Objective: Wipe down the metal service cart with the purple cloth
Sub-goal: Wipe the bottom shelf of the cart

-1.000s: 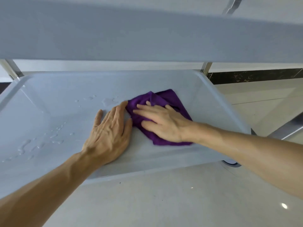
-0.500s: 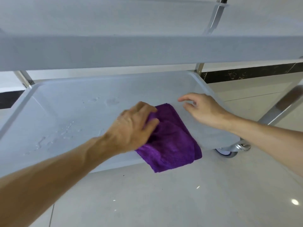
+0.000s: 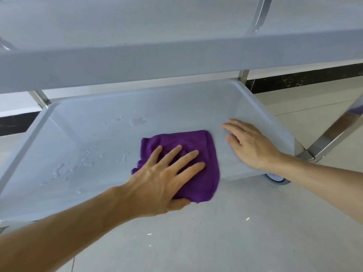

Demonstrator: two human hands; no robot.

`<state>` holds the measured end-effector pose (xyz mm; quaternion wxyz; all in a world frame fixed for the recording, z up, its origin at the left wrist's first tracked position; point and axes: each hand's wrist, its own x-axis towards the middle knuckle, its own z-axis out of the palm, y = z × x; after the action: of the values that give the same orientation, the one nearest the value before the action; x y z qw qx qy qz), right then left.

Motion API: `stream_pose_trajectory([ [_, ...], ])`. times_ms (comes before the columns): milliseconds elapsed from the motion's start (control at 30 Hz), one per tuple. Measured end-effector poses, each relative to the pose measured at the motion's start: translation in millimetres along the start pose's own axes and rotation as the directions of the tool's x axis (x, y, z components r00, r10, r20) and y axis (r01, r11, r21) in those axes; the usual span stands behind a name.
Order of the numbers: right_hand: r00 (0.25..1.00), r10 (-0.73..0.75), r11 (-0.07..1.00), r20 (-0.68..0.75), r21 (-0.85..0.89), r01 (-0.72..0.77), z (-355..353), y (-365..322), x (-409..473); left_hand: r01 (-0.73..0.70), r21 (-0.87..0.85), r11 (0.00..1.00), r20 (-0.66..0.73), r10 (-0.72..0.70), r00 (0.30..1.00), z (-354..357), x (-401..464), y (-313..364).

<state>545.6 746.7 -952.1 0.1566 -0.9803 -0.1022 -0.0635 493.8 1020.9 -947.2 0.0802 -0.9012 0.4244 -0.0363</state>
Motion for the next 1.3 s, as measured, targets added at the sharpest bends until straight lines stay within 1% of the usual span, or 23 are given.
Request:
stream_pose_trajectory([
  [67,1.000,-0.009,1.000,-0.006,0.008,0.010,0.7,0.8,-0.2,-0.005,0.004,1.000,-0.023,0.005,1.000,6.2,-30.8,-20.5],
  [167,1.000,0.000,1.000,-0.005,0.024,0.001,-0.2,1.1,0.4,0.094,-0.026,0.995,0.004,-0.094,0.996,15.3,-76.9,-47.7],
  [233,1.000,0.003,1.000,-0.001,0.006,-0.003,-1.0,-0.9,0.1,0.156,-0.042,0.987,0.034,-0.155,0.987,15.6,-91.2,-54.9],
  [300,0.999,-0.035,0.998,-0.008,-0.046,0.034,-1.9,-9.6,1.4,0.204,-0.043,0.978,0.040,-0.202,0.979,14.0,-87.7,-50.3],
  [367,0.996,-0.088,0.995,-0.019,-0.043,0.087,2.8,-28.0,5.9,0.236,-0.046,0.971,0.048,-0.234,0.971,9.0,-69.5,-38.0],
  [433,0.997,-0.071,0.997,-0.001,-0.002,0.071,12.3,-50.8,8.8,0.277,-0.079,0.958,0.075,-0.272,0.959,6.4,-42.4,-21.3],
  [500,0.999,-0.032,0.998,0.026,-0.048,0.033,26.1,-64.0,8.2,0.311,-0.097,0.945,0.100,-0.302,0.948,10.3,-12.7,-1.2],
  [567,0.999,-0.024,0.995,0.021,-0.099,0.026,31.8,-64.1,5.4,0.304,-0.091,0.948,0.101,-0.295,0.950,11.6,10.8,16.6],
  [633,1.000,-0.020,0.997,0.023,-0.078,0.022,28.3,-58.8,4.9,0.280,-0.073,0.957,0.067,-0.275,0.959,12.1,16.9,20.2],
  [667,0.999,-0.029,0.997,0.026,-0.075,0.031,27.1,-55.9,5.2,0.250,-0.058,0.966,0.041,-0.248,0.968,12.6,12.0,15.6],
  [767,0.998,-0.056,0.994,0.015,-0.090,0.057,27.5,-51.8,4.8,0.092,0.004,0.996,-0.004,-0.092,0.996,15.6,-22.7,-11.0],
  [833,0.997,-0.077,0.994,-0.020,-0.085,0.075,29.4,-50.2,2.6,0.063,-0.003,0.998,0.004,-0.063,0.998,16.3,-54.6,-31.8],
  [967,0.995,-0.078,0.995,-0.060,-0.072,0.073,27.3,-51.5,1.9,0.192,-0.051,0.980,0.068,-0.188,0.980,12.3,-121.3,-70.4],
  [1067,0.998,-0.051,0.995,-0.035,-0.092,0.048,28.8,-57.3,2.7,0.273,-0.057,0.960,0.127,-0.264,0.956,11.0,-145.0,-83.9],
  [1167,1.000,-0.023,0.991,0.021,-0.134,0.026,24.4,-71.1,14.2,0.314,-0.070,0.947,0.144,-0.302,0.942,10.6,-128.5,-73.1],
  [1300,0.997,-0.073,0.997,0.033,-0.016,0.074,26.4,-108.7,29.0,0.329,-0.081,0.941,0.117,-0.319,0.941,13.5,-82.7,-44.0],
])
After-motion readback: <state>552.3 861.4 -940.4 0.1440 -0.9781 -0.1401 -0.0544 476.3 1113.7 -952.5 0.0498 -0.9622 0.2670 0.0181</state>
